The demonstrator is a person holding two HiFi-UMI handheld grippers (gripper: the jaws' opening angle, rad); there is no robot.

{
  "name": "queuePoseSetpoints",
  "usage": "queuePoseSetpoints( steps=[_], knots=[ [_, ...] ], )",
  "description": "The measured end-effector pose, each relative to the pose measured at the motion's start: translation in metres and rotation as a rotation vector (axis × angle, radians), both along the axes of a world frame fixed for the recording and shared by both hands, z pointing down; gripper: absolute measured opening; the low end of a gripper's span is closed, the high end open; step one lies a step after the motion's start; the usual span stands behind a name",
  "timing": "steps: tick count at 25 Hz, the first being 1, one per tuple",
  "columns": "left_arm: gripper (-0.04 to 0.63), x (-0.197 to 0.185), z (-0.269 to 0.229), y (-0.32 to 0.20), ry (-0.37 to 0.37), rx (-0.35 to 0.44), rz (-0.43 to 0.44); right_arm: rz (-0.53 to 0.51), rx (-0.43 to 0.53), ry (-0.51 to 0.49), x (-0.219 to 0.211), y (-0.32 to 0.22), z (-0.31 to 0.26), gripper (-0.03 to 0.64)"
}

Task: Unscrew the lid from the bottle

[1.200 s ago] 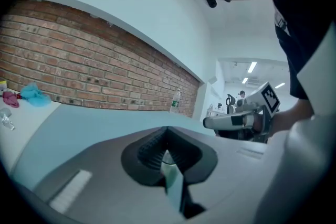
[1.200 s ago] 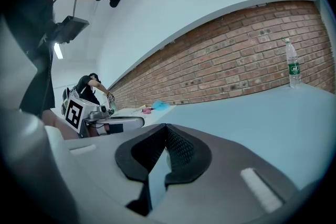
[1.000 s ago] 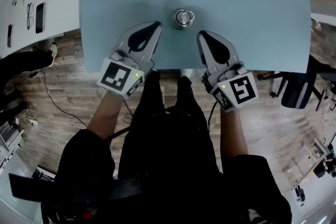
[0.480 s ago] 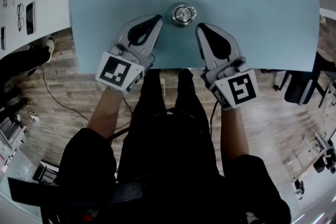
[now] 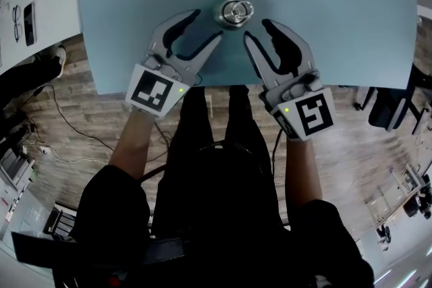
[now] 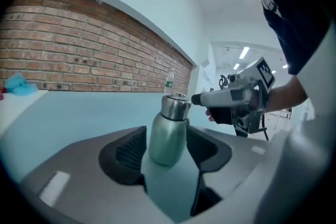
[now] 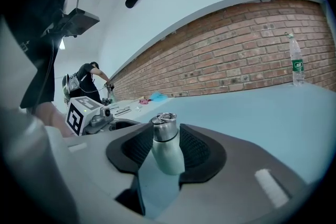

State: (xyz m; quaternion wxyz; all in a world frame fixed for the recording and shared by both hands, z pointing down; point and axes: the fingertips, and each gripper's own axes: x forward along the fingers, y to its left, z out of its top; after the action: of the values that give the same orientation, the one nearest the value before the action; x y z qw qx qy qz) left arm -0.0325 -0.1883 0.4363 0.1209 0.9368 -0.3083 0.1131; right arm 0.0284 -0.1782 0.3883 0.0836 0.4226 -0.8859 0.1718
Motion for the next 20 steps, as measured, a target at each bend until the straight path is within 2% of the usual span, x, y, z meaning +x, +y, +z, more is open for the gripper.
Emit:
queuePoseSetpoints(
  steps=[3, 9, 14, 20],
  knots=[
    [0.297, 0.009, 0.006, -0.002, -0.048, 0.036, 0.035, -0.014, 0.018, 0.016, -0.005, -0.002, 0.000, 0.187],
    [0.380, 0.026, 0.012, -0.007, -0.108, 0.086, 0.052, -0.034, 0.030, 0.011, -0.015, -0.003, -0.001, 0.242],
    [0.403, 0.034, 0.019, -0.011, -0.123, 0.109, 0.036, -0.003, 0.044, 0.042, -0.026, -0.007, 0.001, 0.262],
    [0.407, 0.038, 0.022, -0.015, -0.117, 0.125, 0.060, 0.047, 0.064, 0.086, -0.033, -0.010, 0.006, 0.275]
  ],
)
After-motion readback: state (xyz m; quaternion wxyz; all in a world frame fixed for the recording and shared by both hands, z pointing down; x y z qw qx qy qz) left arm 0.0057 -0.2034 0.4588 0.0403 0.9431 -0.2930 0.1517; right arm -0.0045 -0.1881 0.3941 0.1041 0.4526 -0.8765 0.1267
